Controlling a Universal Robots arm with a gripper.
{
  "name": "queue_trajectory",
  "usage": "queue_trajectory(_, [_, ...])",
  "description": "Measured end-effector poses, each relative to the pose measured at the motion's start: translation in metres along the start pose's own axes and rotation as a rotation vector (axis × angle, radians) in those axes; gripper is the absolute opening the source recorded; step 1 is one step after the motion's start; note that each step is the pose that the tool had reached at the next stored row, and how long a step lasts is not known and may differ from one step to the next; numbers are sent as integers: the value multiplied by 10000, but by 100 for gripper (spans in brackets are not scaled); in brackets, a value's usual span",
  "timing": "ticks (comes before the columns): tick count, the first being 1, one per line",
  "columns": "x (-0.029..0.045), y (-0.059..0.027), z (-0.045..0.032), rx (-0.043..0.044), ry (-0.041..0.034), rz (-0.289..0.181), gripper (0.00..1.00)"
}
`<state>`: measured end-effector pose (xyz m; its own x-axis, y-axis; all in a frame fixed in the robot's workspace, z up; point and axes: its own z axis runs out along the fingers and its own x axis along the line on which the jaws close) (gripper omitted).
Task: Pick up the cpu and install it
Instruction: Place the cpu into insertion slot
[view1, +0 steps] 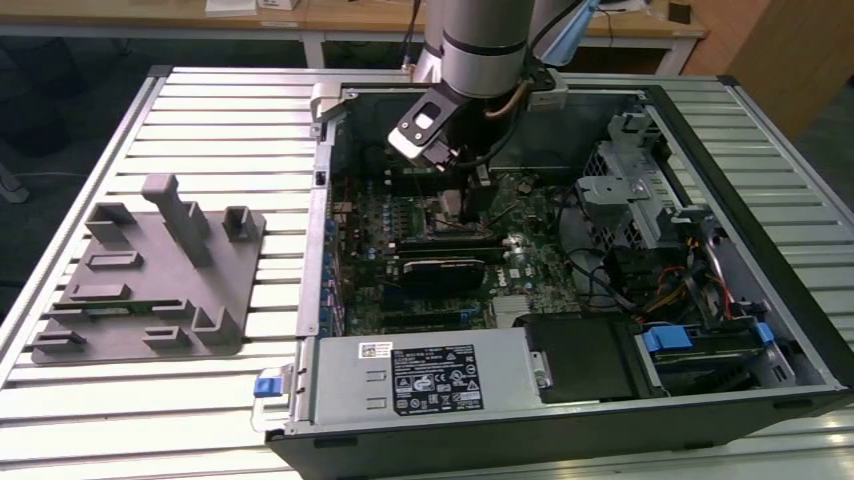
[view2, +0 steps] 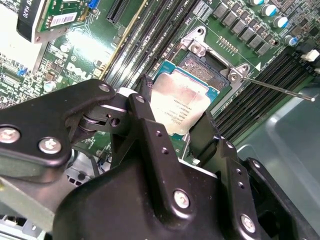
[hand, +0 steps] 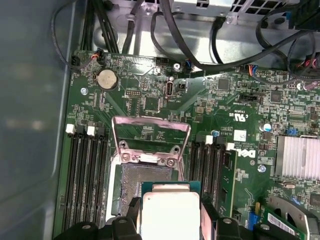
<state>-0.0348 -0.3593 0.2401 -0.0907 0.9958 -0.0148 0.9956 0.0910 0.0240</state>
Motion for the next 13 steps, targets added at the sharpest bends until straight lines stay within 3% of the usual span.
queue_trajectory(13, [55, 20, 88, 6, -9, 439, 55])
